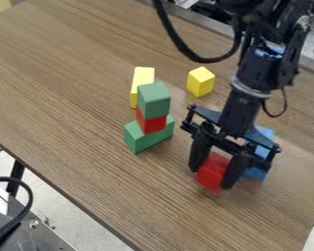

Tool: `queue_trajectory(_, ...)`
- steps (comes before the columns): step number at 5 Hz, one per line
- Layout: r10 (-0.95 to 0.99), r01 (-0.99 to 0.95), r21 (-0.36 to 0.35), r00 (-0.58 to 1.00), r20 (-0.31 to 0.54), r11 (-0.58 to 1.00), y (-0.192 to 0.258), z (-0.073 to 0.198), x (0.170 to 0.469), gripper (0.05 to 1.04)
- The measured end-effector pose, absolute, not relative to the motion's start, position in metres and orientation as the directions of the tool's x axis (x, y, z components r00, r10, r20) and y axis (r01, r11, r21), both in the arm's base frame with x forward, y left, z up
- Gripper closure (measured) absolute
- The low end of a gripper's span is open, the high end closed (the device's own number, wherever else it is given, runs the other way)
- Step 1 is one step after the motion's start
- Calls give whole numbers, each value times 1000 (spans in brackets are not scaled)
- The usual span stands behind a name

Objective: Remove the cube from the tower and put it in the right side of the table

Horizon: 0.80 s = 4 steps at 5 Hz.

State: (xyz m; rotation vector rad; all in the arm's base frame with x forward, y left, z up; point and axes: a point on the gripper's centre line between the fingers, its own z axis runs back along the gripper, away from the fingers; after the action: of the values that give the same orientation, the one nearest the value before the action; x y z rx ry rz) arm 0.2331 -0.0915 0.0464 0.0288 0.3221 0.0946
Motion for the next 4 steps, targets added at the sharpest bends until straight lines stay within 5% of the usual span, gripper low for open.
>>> queue_trajectory(1,109,-107,25,945,-309,994,-90,47,229,186)
queue_trajectory(2,113,-125,-31,961,-252,992,-86,63,228,84)
queue_trajectory(4,120,-120,-106,993,-6,987,-70,130,215,84)
